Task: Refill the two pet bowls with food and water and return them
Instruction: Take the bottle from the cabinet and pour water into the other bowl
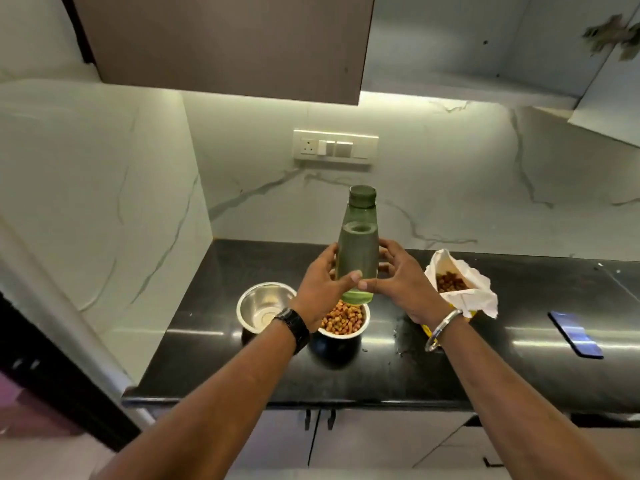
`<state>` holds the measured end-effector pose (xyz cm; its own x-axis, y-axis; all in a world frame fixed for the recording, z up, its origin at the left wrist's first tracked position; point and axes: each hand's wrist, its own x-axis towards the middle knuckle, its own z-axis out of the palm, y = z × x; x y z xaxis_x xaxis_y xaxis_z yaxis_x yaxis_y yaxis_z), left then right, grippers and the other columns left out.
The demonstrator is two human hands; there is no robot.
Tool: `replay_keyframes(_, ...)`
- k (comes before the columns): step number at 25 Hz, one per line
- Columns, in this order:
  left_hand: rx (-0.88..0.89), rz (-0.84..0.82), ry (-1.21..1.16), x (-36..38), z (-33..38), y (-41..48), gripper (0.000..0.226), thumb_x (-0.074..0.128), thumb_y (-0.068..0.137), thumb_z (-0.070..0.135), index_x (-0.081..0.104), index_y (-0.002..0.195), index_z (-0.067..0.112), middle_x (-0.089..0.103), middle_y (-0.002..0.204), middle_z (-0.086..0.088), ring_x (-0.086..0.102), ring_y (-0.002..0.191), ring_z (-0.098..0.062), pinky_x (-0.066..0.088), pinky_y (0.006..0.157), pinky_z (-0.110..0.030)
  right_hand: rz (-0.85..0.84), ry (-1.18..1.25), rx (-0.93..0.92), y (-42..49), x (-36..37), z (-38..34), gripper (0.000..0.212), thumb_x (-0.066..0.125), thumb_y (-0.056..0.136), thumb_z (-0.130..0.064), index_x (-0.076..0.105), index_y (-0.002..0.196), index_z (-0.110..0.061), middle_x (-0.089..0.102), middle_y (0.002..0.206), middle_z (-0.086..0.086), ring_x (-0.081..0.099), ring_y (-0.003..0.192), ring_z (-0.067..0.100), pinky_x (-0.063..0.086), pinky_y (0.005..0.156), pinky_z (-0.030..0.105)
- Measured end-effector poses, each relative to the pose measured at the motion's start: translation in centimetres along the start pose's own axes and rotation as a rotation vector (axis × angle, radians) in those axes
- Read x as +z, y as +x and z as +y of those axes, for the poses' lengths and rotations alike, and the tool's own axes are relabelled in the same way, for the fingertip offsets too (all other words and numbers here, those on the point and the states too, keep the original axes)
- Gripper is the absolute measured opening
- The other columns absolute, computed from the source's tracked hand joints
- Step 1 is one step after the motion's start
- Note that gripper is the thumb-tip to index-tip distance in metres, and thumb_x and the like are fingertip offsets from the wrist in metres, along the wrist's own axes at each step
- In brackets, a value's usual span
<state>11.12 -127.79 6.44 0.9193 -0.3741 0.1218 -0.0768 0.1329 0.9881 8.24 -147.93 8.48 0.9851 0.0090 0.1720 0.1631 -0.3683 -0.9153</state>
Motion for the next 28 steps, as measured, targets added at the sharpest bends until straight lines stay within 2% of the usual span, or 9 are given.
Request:
replay_keyframes(3,-0.081,0.029,-0.042,0.1,-4.6,-1.1,0.061,0.079,0.093,0.015,0.057,0.145,0.036,0.071,0.141,0.001,0.067,0.132,-0.023,0.051,0.114,-0.057,-0.112,-0.068,0.038,0.0,0.9,3.4,0.092,0.1,0.07,-0.036,0.051,0.148,-0.036,0.068,0.137,-0.007,0.069,0.124,0.016,0.06,0.104,0.042)
replay_keyframes(8,-0.176,0.131,-0.124,0.5,-10.1,-2.5,0.077,0.089,0.084,0.035,0.052,0.152,0.028,0.069,0.145,-0.007,0.065,0.135,-0.028,0.049,0.116,-0.058,-0.247,-0.122,0.106,0.2,2.2,7.8,0.089,0.1,0.074,-0.028,0.048,0.147,-0.038,0.063,0.136,-0.013,0.067,0.121,0.015,0.06,0.093,0.026)
replay_keyframes(10,-0.196,0.177,-0.135,0.7,-11.5,-2.9,0.074,0.087,0.085,0.041,0.055,0.15,0.026,0.07,0.143,-0.008,0.065,0.135,-0.03,0.048,0.117,-0.058,-0.283,-0.137,0.132,0.5,2.8,9.2,0.09,0.1,0.074,-0.023,0.049,0.148,-0.032,0.064,0.135,-0.008,0.067,0.12,0.018,0.061,0.092,0.029)
replay_keyframes(14,-0.242,0.254,-0.202,0.2,-13.3,-3.7,0.053,0.082,0.092,0.029,0.064,0.141,0.031,0.073,0.139,-0.009,0.066,0.134,-0.031,0.047,0.118,-0.059,-0.35,-0.182,0.145,0.9,4.1,10.8,0.094,0.1,0.073,-0.025,0.049,0.151,-0.031,0.065,0.134,-0.005,0.069,0.117,0.021,0.064,0.093,0.034)
replay_keyframes(17,-0.289,0.271,-0.248,-0.7,-14.4,-4.2,0.056,0.08,0.095,0.02,0.059,0.147,0.026,0.072,0.141,-0.008,0.066,0.135,-0.03,0.048,0.117,-0.059,-0.385,-0.245,0.177,1.3,5.1,11.5,0.095,0.101,0.072,-0.03,0.049,0.152,-0.032,0.065,0.134,-0.006,0.067,0.119,0.022,0.063,0.098,0.042)
replay_keyframes(20,-0.329,0.276,-0.317,-1.5,-15.4,-4.4,0.063,0.081,0.094,0.02,0.056,0.151,0.024,0.071,0.143,-0.007,0.064,0.137,-0.03,0.05,0.115,-0.06,-0.42,-0.293,0.208,1.6,6.3,11.6,0.1,0.101,0.07,-0.031,0.047,0.154,-0.032,0.064,0.134,-0.01,0.065,0.123,0.018,0.06,0.099,0.037)
replay_keyframes(24,-0.411,0.259,-0.426,-2.6,-16.5,-4.2,0.063,0.08,0.092,0.026,0.056,0.15,0.029,0.07,0.145,-0.002,0.065,0.136,-0.026,0.057,0.108,-0.05,-0.448,-0.37,0.24,2.3,7.6,11.6,0.098,0.1,0.072,-0.031,0.048,0.156,-0.029,0.064,0.141,-0.003,0.063,0.128,0.022,0.056,0.109,0.05)
replay_keyframes(26,-0.441,0.242,-0.461,-3.1,-16.8,-4.0,0.062,0.078,0.095,0.026,0.053,0.152,0.029,0.067,0.149,-0.002,0.063,0.138,-0.026,0.056,0.109,-0.051,-0.459,-0.419,0.262,2.8,7.8,11.5,0.099,0.099,0.074,-0.033,0.047,0.158,-0.029,0.062,0.144,-0.003,0.06,0.131,0.021,0.055,0.11,0.049)
replay_keyframes(28,-0.468,0.237,-0.489,-3.3,-17.0,-3.8,0.057,0.073,0.1,0.023,0.052,0.153,0.029,0.066,0.15,-0.001,0.061,0.139,-0.026,0.054,0.107,-0.05,-0.475,-0.452,0.283,3.3,8.0,11.4,0.1,0.098,0.074,-0.034,0.046,0.159,-0.028,0.06,0.142,-0.005,0.058,0.129,0.019,0.053,0.107,0.041)
